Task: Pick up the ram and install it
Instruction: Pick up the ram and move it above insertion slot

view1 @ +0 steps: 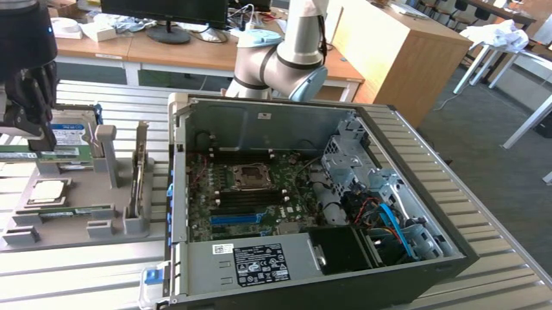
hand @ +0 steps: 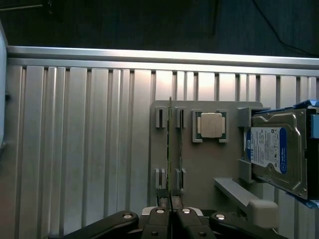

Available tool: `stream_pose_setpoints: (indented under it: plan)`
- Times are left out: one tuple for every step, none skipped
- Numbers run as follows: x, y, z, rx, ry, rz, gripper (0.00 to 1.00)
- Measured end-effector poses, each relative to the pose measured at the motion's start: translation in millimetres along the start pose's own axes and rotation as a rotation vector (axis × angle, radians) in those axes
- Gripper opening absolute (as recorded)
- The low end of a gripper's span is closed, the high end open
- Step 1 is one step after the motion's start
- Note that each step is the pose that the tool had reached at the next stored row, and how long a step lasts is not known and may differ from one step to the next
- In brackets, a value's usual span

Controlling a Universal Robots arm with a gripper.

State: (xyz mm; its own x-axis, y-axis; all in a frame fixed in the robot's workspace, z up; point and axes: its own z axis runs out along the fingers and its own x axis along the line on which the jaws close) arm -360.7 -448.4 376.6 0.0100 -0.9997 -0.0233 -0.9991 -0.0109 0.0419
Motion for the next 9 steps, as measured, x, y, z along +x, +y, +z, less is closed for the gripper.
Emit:
stream_pose_setpoints:
  plan:
    - [0.0, 0.0, -0.9, 0.0001, 0.0000, 0.000, 0.11]
    - [0.0, 0.1, -1.7, 0.0001, 0.0000, 0.000, 0.11]
    - [-0.1, 0.1, -2.5, 0.0001, -0.0001, 0.000, 0.11]
    - [-0.1, 0.1, -3.5, 0.0000, 0.0000, 0.000, 0.11]
    - [-0.1, 0.2, -4.2, 0.0000, 0.0000, 0.000, 0.11]
    - [-0.1, 0.2, -5.0, 0.0001, 0.0000, 0.000, 0.11]
    - [-0.1, 0.3, -5.8, 0.0000, 0.0000, 0.000, 0.11]
    - [-0.2, 0.3, -6.6, 0.0000, 0.0000, 0.000, 0.11]
    - [-0.2, 0.3, -7.3, 0.0000, 0.0000, 0.000, 0.11]
